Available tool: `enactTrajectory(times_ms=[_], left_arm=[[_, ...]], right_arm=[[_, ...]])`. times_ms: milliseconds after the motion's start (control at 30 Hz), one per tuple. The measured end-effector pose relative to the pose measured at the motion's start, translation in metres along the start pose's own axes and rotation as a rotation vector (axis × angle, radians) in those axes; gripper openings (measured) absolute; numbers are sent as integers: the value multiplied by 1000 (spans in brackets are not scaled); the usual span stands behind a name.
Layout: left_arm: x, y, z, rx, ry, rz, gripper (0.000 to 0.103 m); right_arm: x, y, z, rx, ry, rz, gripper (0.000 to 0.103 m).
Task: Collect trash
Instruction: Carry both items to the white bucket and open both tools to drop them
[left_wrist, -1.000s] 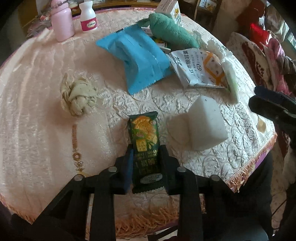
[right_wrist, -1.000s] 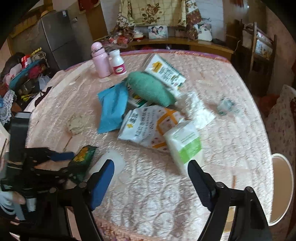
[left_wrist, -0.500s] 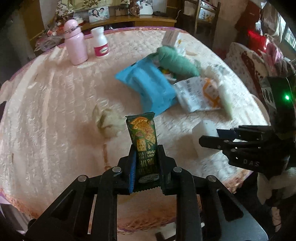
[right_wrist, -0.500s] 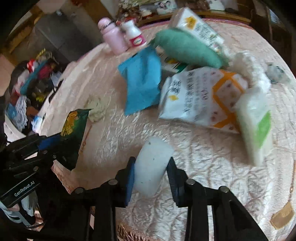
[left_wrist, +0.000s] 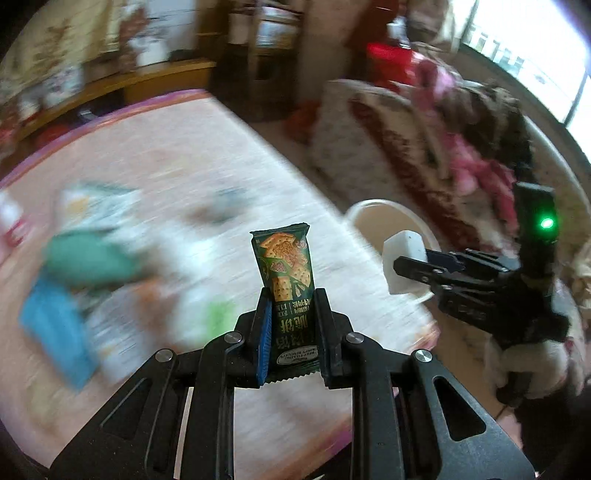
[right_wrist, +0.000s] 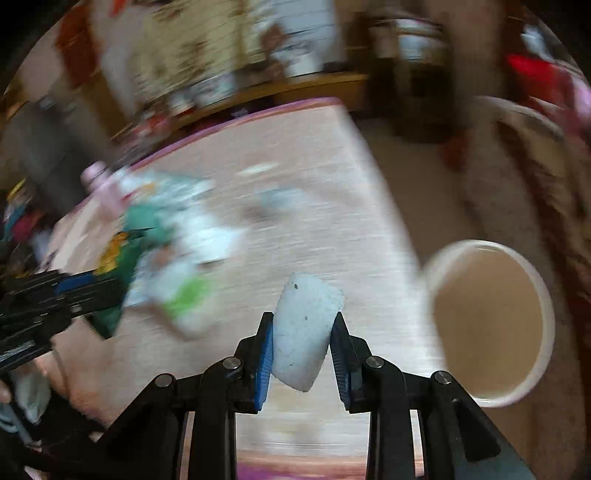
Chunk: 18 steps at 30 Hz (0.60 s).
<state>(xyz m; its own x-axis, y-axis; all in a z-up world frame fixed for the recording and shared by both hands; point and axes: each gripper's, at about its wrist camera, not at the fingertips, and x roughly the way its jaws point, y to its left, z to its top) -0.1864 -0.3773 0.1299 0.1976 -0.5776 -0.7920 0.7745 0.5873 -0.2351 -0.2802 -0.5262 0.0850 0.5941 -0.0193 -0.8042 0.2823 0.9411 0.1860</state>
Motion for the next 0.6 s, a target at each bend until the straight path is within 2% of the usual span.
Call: enactTrajectory(times_ms=[167, 300, 333, 400, 433, 467, 500, 567, 600], left_arm=[[60, -58, 37, 30, 21, -117, 19], [105, -84, 57, 6, 37, -216, 20], [115, -87, 61, -10, 42, -236, 24], [133, -93, 68, -34, 49, -249, 41], [143, -93, 71, -48, 54, -255, 53], [149, -93, 74, -60, 56, -263, 58], [150, -93, 73, -66, 55, -266, 58], [154, -91, 76, -82, 53, -252, 58], [154, -89, 76, -88, 52, -244, 58]], right_arm=[[-9, -104, 1, 126, -22, -190, 28], [-15, -160, 1, 212, -28, -238, 28], [-13, -172, 2, 234, -33, -252, 28], [-10, -188, 0, 267, -46, -278, 38], [-9, -194, 1, 287, -57, -279, 47], [-8, -201, 2, 305, -75, -272, 50], [-6, -205, 1, 312, -87, -268, 51], [-3, -209, 4, 311, -95, -277, 62], [-3, -207, 2, 309, -96, -281, 64]])
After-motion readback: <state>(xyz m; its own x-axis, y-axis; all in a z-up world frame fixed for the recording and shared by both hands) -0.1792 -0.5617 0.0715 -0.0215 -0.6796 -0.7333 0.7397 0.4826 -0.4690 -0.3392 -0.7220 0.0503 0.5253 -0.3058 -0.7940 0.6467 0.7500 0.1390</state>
